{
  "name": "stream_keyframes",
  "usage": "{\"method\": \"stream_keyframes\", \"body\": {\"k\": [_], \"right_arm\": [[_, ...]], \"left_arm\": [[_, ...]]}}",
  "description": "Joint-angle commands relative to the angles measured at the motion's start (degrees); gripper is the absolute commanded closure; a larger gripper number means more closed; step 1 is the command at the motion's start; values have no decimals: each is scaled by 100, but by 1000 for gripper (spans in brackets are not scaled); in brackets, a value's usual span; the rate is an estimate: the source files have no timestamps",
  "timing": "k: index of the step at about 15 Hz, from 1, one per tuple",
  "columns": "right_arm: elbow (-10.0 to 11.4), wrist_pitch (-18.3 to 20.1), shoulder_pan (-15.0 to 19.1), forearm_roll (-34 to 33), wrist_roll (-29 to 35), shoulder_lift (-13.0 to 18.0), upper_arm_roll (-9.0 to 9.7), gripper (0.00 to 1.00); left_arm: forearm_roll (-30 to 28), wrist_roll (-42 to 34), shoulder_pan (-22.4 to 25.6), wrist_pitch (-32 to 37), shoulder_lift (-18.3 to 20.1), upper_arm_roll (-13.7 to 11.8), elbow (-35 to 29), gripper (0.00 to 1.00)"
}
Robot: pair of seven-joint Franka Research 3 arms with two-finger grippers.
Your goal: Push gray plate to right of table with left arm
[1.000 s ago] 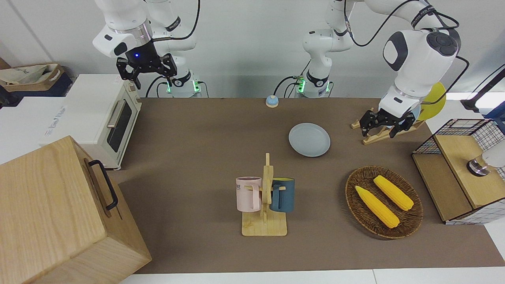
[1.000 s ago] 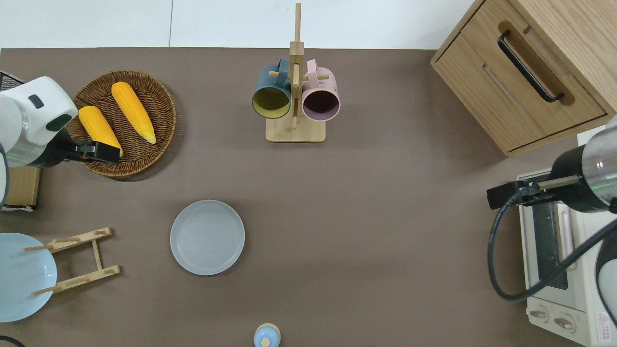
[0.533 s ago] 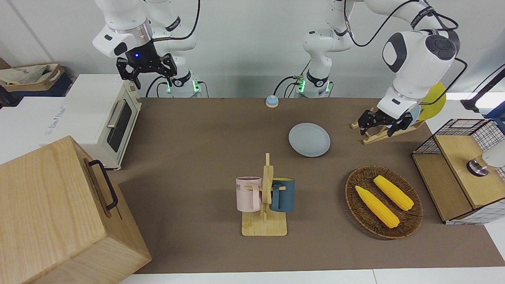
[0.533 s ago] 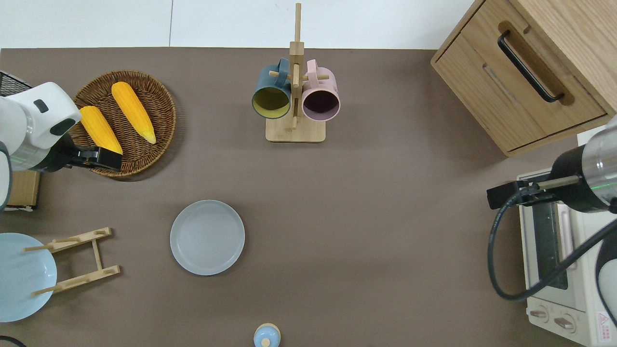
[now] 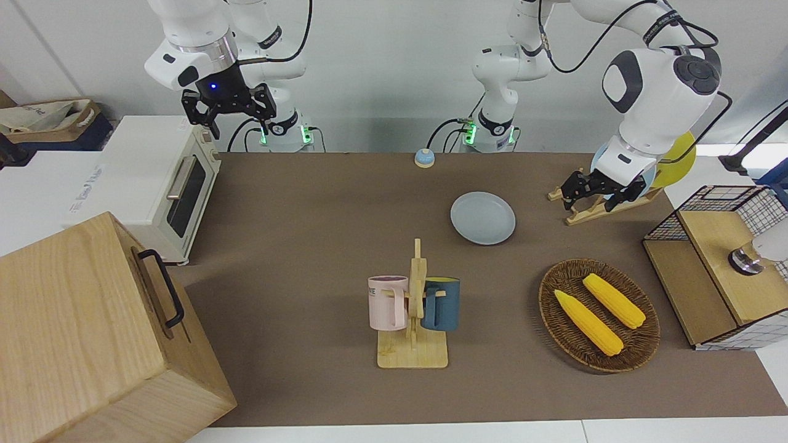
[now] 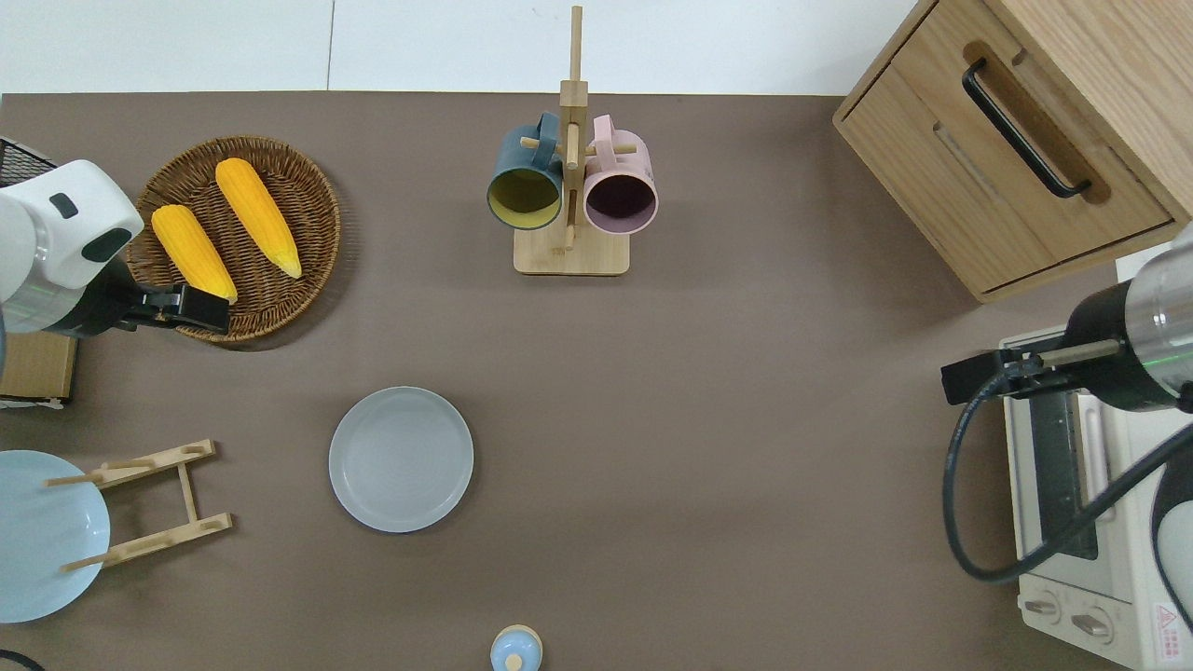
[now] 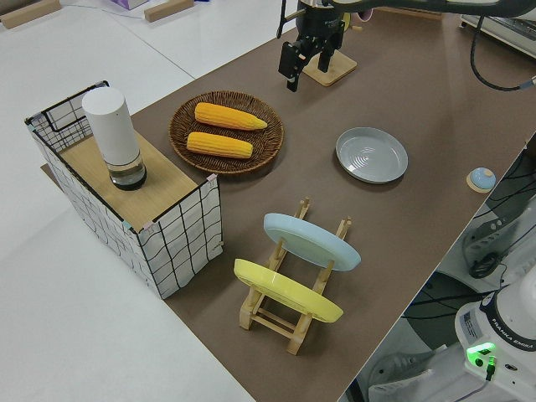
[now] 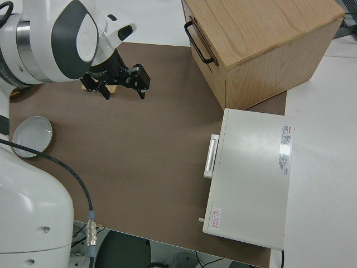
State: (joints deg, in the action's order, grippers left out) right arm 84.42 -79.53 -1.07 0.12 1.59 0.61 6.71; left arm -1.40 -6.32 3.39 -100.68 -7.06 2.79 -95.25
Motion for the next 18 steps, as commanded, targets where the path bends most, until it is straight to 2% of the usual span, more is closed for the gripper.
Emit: {"method": "stream_keyframes", "body": {"k": [1, 6, 10, 13, 18], "right_arm": [[-22, 78, 116, 59, -1, 36, 85, 17], [-22, 69, 116, 59, 8, 36, 76, 17], [-22, 69, 116, 59, -1, 36, 76, 17], [-22, 69, 116, 59, -1, 36, 76, 17], [-22, 69, 116, 59, 8, 36, 85, 17]], "left_arm": [[-80, -18, -13, 145, 108, -24, -195, 5], [-115, -1, -22, 119, 354, -15, -696, 7], [-238, 70, -49, -162, 591, -6, -1196, 7], [-352, 70, -66, -969, 1118, -6, -2241, 7], [-352, 297, -110, -1866, 1400, 64, -3217, 7]]}}
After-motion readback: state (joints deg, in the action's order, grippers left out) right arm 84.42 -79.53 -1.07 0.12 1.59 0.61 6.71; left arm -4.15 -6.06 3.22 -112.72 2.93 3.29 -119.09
